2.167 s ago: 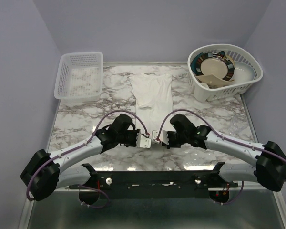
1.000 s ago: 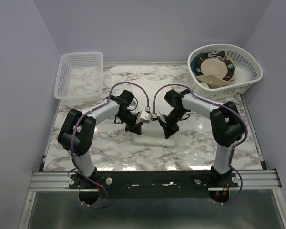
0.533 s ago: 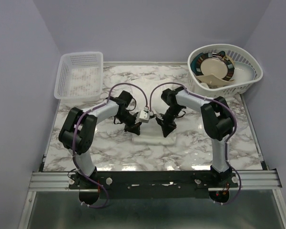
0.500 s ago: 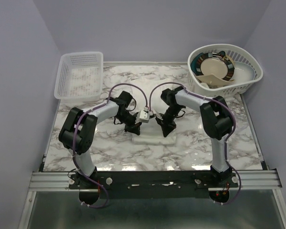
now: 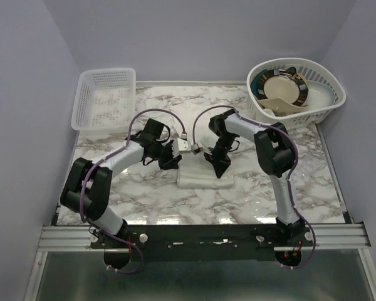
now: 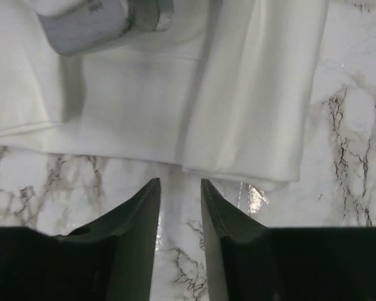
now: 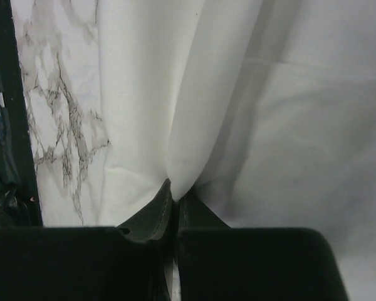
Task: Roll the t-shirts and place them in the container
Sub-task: Roll the T-shirt to the center of the board.
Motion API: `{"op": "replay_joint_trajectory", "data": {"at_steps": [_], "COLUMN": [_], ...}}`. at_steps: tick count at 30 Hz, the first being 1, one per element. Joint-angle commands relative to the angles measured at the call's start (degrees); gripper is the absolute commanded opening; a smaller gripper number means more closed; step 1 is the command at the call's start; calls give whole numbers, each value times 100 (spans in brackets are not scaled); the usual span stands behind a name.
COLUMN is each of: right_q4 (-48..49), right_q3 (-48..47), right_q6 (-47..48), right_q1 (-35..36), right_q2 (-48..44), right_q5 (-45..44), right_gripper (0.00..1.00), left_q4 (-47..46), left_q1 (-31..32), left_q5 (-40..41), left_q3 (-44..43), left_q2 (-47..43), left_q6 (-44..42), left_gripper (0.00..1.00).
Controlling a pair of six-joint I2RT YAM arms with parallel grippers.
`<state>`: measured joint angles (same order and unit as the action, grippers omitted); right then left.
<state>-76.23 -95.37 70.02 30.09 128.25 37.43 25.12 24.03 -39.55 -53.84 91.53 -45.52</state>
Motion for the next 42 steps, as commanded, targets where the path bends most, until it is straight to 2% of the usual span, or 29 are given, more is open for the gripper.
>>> {"op": "replay_joint_trajectory", "data": {"at_steps": [1,3,6,13,20,28,32,35,36,38,39,41,42], "right_q4": [-208,-252,-323,-340,-498,-507,-507,-534,-534,-429,-332,192,370], "right_q3": [-253,-490,-797,-1210,-1537,-1563,-1563,-1625,-1625,-1520,-1424,-969,-835], "right_q6": [-58,-111,-181,-401,-761,-832,-797,-840,-841,-893,-920,-1068,-1121], "right_q1": [-64,-64,-64,-64,-64,-64,-73,-64,-64,-73,-90,-195,-248], "right_q2": [332,411,543,780,1088,1194,1185,1229,1238,1168,1072,616,431], "right_q5": [-509,-500,-482,-421,-517,-693,-693,-711,-719,-711,-676,-588,-492], "right_gripper": [11,11,11,12,13,14,15,16,18,26,32,59,64], "left_q4": [-534,-780,-1403,-2255,-2986,-2522,-2100,-1872,-1827,-1731,-1722,-1722,-1678], "left_q1": [-39,223,584,1402,1947,2263,2290,2281,2290,2281,2281,2273,2238], "left_q5": [176,210,570,817,1616,2196,2539,2698,2698,2663,2593,2523,2383], "left_q3": [417,977,1664,2176,2457,2115,2018,1931,1861,1799,1764,1737,1702], "left_q2": [-1238,-1680,-2261,-2245,-1770,-1261,-979,-733,-680,-601,-592,-618,-627], "left_q6": [-147,-448,-844,-950,-968,-1099,-1223,-1231,-1197,-1126,-1126,-1047,-1056], "left_gripper": [48,57,66,67,65,63,55,42,33,27,17,10,4]}}
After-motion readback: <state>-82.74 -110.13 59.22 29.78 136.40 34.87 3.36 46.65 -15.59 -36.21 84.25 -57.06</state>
